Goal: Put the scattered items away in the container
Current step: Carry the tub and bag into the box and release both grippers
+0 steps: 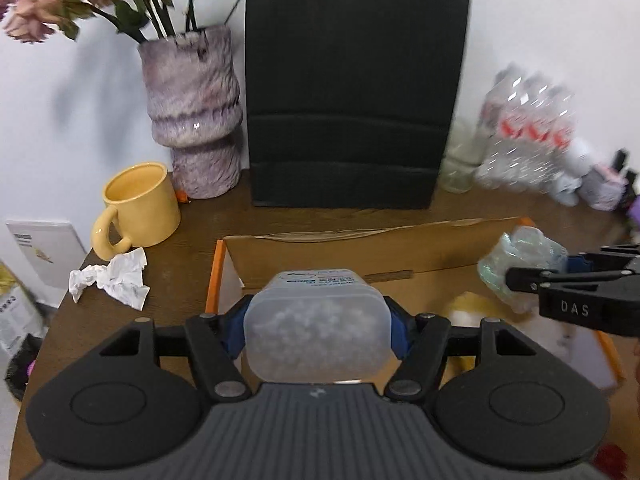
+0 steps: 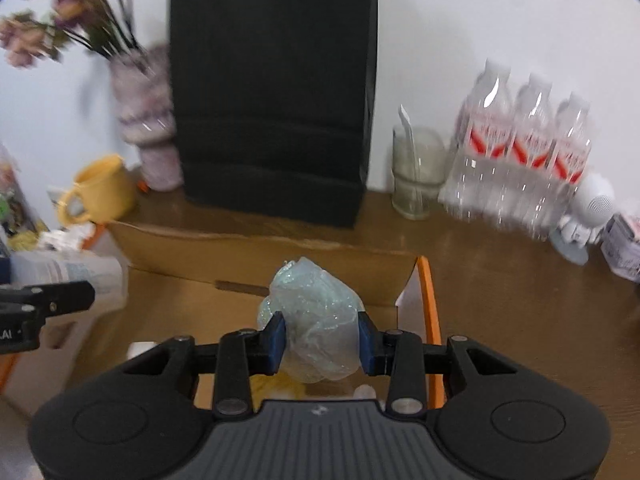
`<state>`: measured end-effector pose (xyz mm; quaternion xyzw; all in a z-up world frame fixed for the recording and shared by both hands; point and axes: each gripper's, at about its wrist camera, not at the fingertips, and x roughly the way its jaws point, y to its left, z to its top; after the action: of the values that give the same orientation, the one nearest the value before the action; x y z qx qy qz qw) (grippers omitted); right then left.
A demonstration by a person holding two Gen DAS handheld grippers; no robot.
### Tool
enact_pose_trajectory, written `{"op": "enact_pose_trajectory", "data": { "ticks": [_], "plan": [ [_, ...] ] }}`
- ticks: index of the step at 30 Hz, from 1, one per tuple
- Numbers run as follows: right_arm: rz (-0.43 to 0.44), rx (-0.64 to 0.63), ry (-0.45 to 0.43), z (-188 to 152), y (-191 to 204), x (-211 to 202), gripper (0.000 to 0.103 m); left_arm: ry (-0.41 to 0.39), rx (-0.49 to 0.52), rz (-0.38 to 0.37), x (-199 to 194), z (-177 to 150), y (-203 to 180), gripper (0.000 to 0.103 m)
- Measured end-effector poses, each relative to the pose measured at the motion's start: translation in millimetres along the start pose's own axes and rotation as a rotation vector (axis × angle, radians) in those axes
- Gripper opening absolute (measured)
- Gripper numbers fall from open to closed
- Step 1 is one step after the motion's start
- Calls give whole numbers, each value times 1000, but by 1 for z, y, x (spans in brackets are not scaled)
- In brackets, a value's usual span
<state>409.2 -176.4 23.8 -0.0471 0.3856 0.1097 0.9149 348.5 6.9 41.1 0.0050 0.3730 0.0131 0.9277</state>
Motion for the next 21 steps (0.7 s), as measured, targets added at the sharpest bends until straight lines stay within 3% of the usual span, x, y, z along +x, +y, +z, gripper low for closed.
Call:
{"op": "enact_pose_trajectory", "data": {
  "ticks": [6, 12, 15, 17, 21],
  "plan": [
    [-34, 1, 88, 5, 1, 42, 35, 95, -10, 36, 49, 6, -4, 67],
    [-37, 8, 134, 2, 0, 56, 41, 139, 8, 54, 63, 3, -10, 67],
    [-30, 20, 138, 6, -4, 54, 55, 133, 8, 49, 60, 4, -10, 69],
    [-22, 32, 134, 8, -5, 48, 75, 106, 16, 54, 54, 6, -10, 77],
    [30, 39, 71, 15, -7, 16, 91, 24, 23, 30, 23, 12, -5, 94]
  ]
}}
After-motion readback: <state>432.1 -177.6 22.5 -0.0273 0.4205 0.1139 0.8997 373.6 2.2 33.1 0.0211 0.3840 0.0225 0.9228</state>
